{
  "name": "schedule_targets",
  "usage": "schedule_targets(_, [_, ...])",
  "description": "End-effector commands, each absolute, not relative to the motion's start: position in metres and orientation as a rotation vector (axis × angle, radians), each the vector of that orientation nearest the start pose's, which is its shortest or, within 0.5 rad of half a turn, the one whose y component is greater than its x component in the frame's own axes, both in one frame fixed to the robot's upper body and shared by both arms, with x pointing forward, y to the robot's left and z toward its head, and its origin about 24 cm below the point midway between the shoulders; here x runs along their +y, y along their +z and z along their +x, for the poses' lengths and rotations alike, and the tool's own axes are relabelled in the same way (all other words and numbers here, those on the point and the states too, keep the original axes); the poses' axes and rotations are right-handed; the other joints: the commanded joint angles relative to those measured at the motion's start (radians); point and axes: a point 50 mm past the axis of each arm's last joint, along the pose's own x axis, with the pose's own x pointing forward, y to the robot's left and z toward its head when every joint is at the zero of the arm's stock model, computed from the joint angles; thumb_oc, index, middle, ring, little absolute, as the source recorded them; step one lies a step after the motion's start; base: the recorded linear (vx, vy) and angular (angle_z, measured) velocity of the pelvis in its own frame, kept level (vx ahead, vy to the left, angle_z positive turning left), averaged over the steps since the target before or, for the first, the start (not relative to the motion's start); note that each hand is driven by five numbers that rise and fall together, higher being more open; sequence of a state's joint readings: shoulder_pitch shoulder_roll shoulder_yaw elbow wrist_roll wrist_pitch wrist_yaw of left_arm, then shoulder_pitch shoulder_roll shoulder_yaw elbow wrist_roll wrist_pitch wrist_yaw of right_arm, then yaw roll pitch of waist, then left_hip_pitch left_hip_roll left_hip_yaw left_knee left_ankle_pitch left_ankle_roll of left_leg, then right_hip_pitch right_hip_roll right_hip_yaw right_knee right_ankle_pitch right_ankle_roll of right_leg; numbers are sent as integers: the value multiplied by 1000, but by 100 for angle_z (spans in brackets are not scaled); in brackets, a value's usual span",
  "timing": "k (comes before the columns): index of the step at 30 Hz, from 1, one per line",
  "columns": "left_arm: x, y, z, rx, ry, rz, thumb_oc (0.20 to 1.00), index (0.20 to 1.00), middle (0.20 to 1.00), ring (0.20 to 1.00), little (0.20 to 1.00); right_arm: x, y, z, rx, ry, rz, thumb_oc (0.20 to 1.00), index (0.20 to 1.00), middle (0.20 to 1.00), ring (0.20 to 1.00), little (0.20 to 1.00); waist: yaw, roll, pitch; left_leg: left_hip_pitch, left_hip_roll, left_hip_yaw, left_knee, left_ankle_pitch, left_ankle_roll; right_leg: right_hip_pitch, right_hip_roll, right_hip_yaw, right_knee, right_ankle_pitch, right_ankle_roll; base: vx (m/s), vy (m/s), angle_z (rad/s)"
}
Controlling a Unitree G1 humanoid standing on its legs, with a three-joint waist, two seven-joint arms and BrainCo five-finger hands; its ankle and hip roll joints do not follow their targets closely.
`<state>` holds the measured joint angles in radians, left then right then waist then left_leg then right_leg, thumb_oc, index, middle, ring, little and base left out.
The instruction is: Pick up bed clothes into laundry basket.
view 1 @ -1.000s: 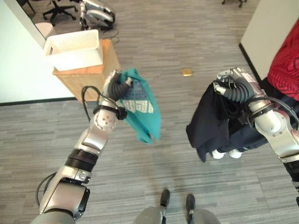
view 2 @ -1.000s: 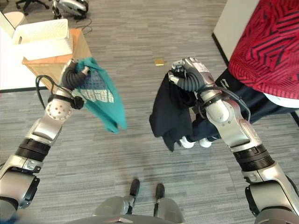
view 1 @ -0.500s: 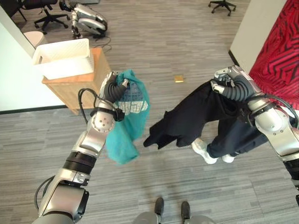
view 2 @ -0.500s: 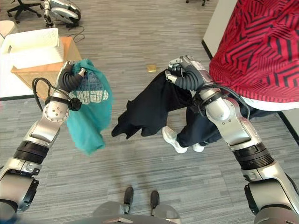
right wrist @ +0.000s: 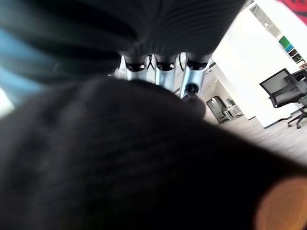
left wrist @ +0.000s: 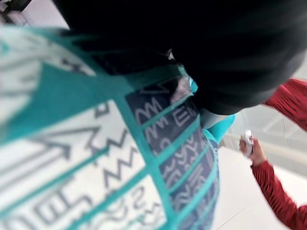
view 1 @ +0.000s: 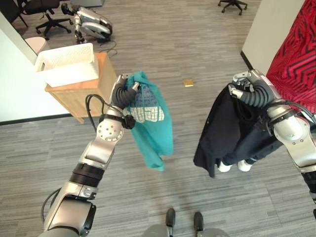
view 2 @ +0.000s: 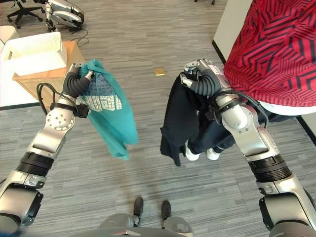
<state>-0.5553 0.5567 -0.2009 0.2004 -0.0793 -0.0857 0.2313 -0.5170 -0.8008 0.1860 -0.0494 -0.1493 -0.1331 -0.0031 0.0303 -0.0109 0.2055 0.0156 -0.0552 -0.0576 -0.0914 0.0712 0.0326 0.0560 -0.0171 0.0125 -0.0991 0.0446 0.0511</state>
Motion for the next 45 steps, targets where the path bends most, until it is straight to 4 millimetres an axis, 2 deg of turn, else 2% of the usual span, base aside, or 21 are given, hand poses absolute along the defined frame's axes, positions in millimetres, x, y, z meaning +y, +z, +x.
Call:
schedule_targets(1, [184, 202, 341, -563, 33, 387, 200, 200, 200, 200, 200, -198, 250, 303, -729, 72, -930, 200, 200, 200, 200, 200, 31, 2, -73, -13, 73, 12, 5, 6, -65, -32, -48, 36, 102, -39, 74, -48, -81, -9])
schedule_targets(3, [189, 198, 339, -547, 26, 397, 200, 200, 200, 200, 200, -195, 243, 305, -707, 93, -929, 200, 200, 200, 200, 200, 48, 2, -95, -6, 80, 19, 11, 5, -77, 9, -55, 4, 40, -20, 80, -5, -107, -12])
schedule_targets(8, [200, 191, 342, -497, 51, 431, 200, 200, 200, 200, 200, -185, 246, 309, -722, 124, -948, 200, 200, 200, 200, 200, 62, 10, -113, 1, 93, 23, 7, 14, -94, 39, -57, -26, 14, -21, 80, 10, -41, -5])
schedule_targets(11, [210, 197, 349, -486, 89, 490, 200, 200, 200, 200, 200, -183, 253, 311, -740, 128, -952, 200, 200, 200, 200, 200, 60, 22, -110, -14, 89, 0, 5, 26, -103, 37, -60, -51, 12, -21, 83, -56, 13, 10])
schedule_targets(13, [209, 201, 352, -491, 88, 509, 200, 200, 200, 200, 200, -186, 254, 312, -737, 117, -954, 200, 200, 200, 200, 200, 56, 22, -107, -23, 83, -6, 11, 27, -106, 36, -66, -62, 12, -20, 85, -98, 56, 38])
schedule_targets(15, [193, 218, 359, -543, 54, 555, 200, 200, 200, 200, 200, -203, 258, 312, -715, 54, -999, 200, 200, 200, 200, 200, 38, 12, -83, -66, 90, 113, 77, 18, -99, 46, -106, -141, 15, -21, 88, -152, 125, 60])
schedule_targets(17, [178, 231, 362, -585, 11, 581, 200, 200, 200, 200, 200, -217, 259, 311, -690, 4, -1038, 200, 200, 200, 200, 200, -2, 7, -83, -73, 142, 317, 103, -7, -95, 54, -125, -224, 23, -33, 93, -119, 124, 143])
schedule_targets(18, [173, 234, 363, -596, -4, 597, 200, 200, 200, 200, 200, -225, 258, 309, -672, -25, -1049, 200, 200, 200, 200, 200, -1, 8, -85, -87, 151, 366, 119, 5, -95, 66, -124, -257, 22, -34, 93, -58, 109, 200])
schedule_targets(21, [160, 243, 366, -624, -39, 634, 200, 200, 200, 200, 200, -233, 250, 306, -640, -57, -1064, 200, 200, 200, 200, 200, -7, 13, -114, -77, 126, 360, 75, 7, -73, 77, -140, -334, 84, -48, 109, 95, 131, 173])
schedule_targets(23, [154, 254, 369, -641, -47, 671, 200, 200, 200, 200, 200, -234, 255, 305, -653, -72, -1093, 200, 200, 200, 200, 200, -12, 10, -113, -51, 106, 348, 47, -2, -52, 54, -160, -349, 218, -67, 124, 132, 150, 103])
schedule_targets(25, [153, 262, 372, -649, -39, 683, 200, 200, 200, 200, 200, -230, 261, 308, -666, -72, -1098, 200, 200, 200, 200, 200, -26, 16, -91, -21, 92, 321, 24, 0, -34, -25, -185, -315, 386, -10, 155, 102, 140, 89])
schedule_targets(26, [150, 268, 372, -663, -43, 692, 200, 200, 200, 200, 200, -227, 266, 308, -685, -69, -1101, 200, 200, 200, 200, 200, -42, 25, -78, -7, 94, 302, 17, -5, -30, -77, -177, -263, 465, 16, 168, 99, 113, 88])
schedule_targets(27, [149, 272, 372, -679, -39, 695, 200, 200, 200, 200, 200, -226, 269, 309, -693, -72, -1105, 200, 200, 200, 200, 200, -51, 33, -75, 1, 100, 287, 11, -6, -31, -102, -157, -222, 483, 6, 166, 119, 79, 97])
schedule_targets(30, [142, 284, 372, -718, -45, 709, 200, 200, 200, 200, 200, -233, 277, 308, -703, -113, -1093, 200, 200, 200, 200, 200, -81, 38, -72, 11, 95, 212, 4, -12, -47, -155, -80, -109, 398, -61, 126, 148, -14, 78])
schedule_targets(32, [139, 289, 371, -739, -43, 703, 200, 200, 200, 200, 200, -239, 281, 306, -708, -145, -1089, 200, 200, 200, 200, 200, -104, 25, -74, 15, 84, 163, 4, -20, -55, -163, -65, -36, 286, -58, 117, 124, -116, 95])
schedule_targets(34, [135, 292, 369, -768, -47, 707, 200, 200, 200, 200, 200, -247, 283, 301, -708, -183, -1100, 200, 200, 200, 200, 200, -120, 10, -89, 19, 74, 120, 4, -35, -55, -117, -74, 25, 165, -34, 116, 110, -119, 113])
schedule_targets(37, [138, 292, 369, -765, -34, 686, 200, 200, 200, 200, 200, -245, 277, 301, -702, -177, -1081, 200, 200, 200, 200, 200, -110, 0, -105, 31, 75, 120, 4, -43, -55, -95, -84, 23, 139, -12, 123, 89, -94, 72])
schedule_targets(39, [147, 288, 364, -762, -37, 657, 200, 200, 200, 200, 200, -244, 267, 301, -673, -151, -1069, 200, 200, 200, 200, 200, -97, -3, -127, 46, 79, 135, 4, -38, -55, -71, -81, 25, 113, 11, 112, 102, -89, 0])
schedule_targets(42, [148, 280, 364, -739, -54, 636, 200, 200, 200, 200, 200, -242, 262, 301, -661, -129, -1064, 200, 200, 200, 200, 200, -92, 1, -143, 60, 81, 131, 4, -50, -58, -44, -78, 20, 92, -3, 107, 71, -68, -21])
schedule_targets(44, [148, 269, 363, -710, -68, 626, 200, 200, 200, 200, 200, -241, 258, 300, -649, -110, -1059, 200, 200, 200, 200, 200, -89, 5, -152, 65, 87, 126, 4, -35, -62, -33, -73, 10, 87, 3, 99, 27, -36, -7])
schedule_targets(45, [205, 36, 254, -8, 0, -21, 200, 200, 200, 200, 200, -287, 76, 243, -49, -203, -793, 200, 200, 200, 200, 200, -51, -6, -83, 1, 232, 139, 150, -33, -150, 12, -99, -177, 120, -92, 59, 8, 27, 12])
